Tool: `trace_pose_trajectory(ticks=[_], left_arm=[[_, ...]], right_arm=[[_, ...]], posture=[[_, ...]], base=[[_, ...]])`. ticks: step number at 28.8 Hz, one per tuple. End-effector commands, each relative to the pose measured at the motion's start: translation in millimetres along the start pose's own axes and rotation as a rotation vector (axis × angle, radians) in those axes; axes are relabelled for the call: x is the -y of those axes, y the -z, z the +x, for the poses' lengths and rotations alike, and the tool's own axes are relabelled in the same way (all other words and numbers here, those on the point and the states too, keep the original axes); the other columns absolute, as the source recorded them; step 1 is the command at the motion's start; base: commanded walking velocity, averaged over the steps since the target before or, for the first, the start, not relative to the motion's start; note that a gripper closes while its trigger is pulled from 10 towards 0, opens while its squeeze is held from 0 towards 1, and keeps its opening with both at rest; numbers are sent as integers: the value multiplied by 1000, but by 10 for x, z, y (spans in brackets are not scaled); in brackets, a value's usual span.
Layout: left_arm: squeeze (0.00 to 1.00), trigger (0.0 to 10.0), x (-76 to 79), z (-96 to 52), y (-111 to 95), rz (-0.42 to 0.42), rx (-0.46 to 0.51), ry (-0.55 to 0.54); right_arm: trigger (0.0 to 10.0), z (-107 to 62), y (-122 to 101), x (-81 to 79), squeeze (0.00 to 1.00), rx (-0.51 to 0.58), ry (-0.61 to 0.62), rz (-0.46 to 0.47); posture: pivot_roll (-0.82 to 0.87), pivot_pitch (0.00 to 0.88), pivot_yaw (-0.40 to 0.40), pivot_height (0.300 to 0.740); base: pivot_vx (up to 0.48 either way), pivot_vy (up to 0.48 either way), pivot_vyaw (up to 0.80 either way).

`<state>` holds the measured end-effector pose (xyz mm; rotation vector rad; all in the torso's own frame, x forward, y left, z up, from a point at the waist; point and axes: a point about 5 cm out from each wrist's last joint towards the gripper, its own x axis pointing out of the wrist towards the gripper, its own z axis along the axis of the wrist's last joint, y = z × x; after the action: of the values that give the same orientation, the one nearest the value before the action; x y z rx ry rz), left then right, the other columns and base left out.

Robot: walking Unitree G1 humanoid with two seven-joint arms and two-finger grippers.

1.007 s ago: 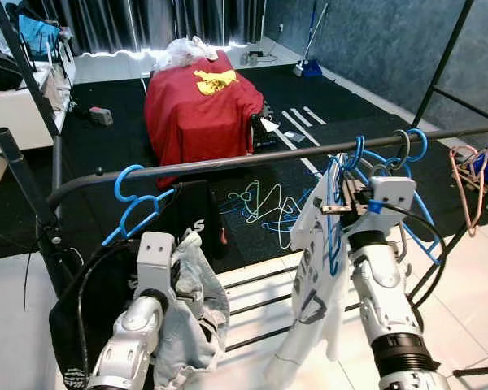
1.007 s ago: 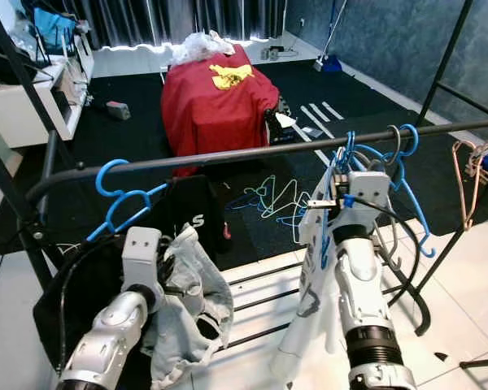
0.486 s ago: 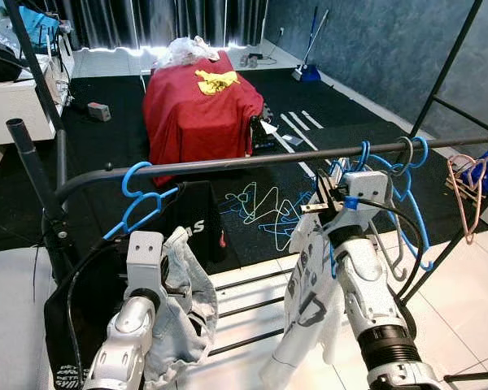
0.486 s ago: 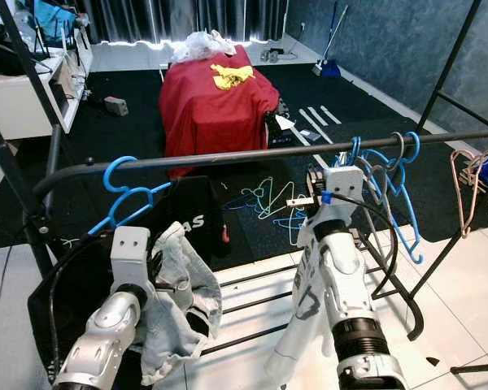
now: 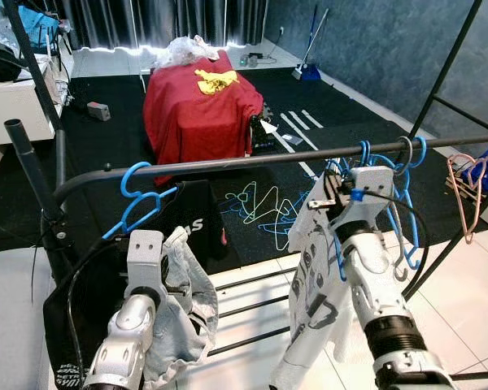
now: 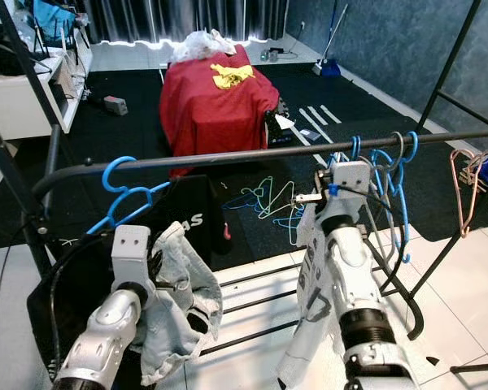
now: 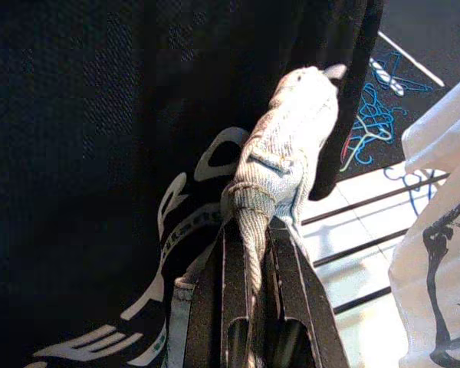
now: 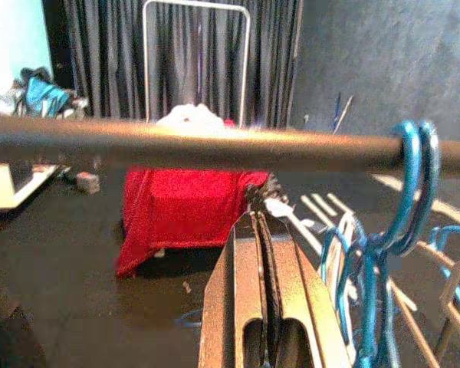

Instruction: Hang hanger

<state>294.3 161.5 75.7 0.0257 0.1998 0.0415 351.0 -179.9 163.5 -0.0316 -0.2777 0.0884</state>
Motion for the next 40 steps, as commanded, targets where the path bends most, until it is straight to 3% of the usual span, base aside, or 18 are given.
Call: trace_pose_trajectory(ticks=[1, 11, 16, 25, 29, 34, 37, 40], left_arm=[[0, 10000, -23, 37, -79, 2, 26, 1], [0, 10000, -57, 20, -91, 38, 28, 6], [0, 10000, -41, 33, -74, 47, 13, 30], [0, 10000, 5, 112, -166, 61, 33, 50], [0, 10000, 25, 86, -77, 73, -6, 66], [0, 10000, 81, 88, -27, 63, -31, 83], [0, 10000, 164, 109, -30, 56, -31, 104], [0, 10000, 179, 111, -44, 53, -26, 106]], right_arm=[[10000, 4, 21, 11, 0, -21, -10, 6], [10000, 53, 26, -67, 0, -20, -48, 5], [10000, 83, -8, -51, 0, -15, -66, -28], [10000, 146, -51, 40, 0, -31, -70, -60], [10000, 194, -112, 46, 0, -15, -63, -70], [10000, 129, -103, 47, 0, -18, -68, -134], [10000, 44, -145, 190, 0, 11, 6, -137], [10000, 43, -179, 210, 0, 26, -1, -139]], posture=[[121, 0, -38, 740], [158, 0, -32, 740], [107, 0, 14, 740], [111, 0, -5, 740], [73, 0, 25, 740], [44, 0, 55, 740], [35, 0, 56, 740], [35, 0, 52, 740]], base=[[0, 0, 0], [0, 0, 0], [0, 0, 0], [0, 0, 0], [0, 0, 0], [0, 0, 0], [0, 0, 0], [0, 0, 0]])
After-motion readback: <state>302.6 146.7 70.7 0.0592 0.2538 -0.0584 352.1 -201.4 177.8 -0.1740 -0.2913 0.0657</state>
